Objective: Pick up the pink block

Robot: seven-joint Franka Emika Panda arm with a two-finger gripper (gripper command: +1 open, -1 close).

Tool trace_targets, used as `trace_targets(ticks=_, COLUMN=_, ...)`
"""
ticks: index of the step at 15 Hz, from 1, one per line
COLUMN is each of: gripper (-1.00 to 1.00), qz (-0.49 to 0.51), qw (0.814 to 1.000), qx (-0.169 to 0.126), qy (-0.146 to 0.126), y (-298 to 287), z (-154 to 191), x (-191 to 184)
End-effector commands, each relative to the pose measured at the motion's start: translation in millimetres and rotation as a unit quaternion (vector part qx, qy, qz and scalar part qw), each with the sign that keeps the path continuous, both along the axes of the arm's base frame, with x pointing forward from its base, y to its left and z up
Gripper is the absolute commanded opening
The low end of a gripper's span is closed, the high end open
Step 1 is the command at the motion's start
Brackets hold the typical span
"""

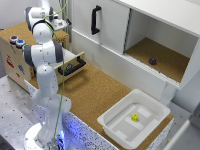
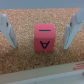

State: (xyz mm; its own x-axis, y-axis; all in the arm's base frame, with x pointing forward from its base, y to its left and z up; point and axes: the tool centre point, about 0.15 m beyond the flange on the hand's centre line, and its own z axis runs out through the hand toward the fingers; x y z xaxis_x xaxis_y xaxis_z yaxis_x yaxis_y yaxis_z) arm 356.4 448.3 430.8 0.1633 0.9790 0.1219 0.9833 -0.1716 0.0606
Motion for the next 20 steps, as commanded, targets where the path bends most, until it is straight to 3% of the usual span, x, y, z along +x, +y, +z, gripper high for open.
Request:
trace_targets(ticks=1, gripper=-1.0, qz=0.014, qw=0.998, qx=-0.054, qy=0.028, y=31.5, z=-1.1, x=23.2)
trace_targets(ticks=10, gripper=-1.0, qz=0.039, qw=0.995, qx=-0.091, qy=0.015, y=27.6, z=7.8, x=27.3)
trace_targets(ticks=17, gripper=-1.0, qz=0.027, qw=0.996, qx=-0.083, qy=0.003, y=24.1, z=23.3, x=12.3)
trace_targets(ticks=20, gripper=-1.0, qz=-0.031, qw=0.994, qx=-0.105, qy=0.004, y=17.7, z=28.9, x=7.5)
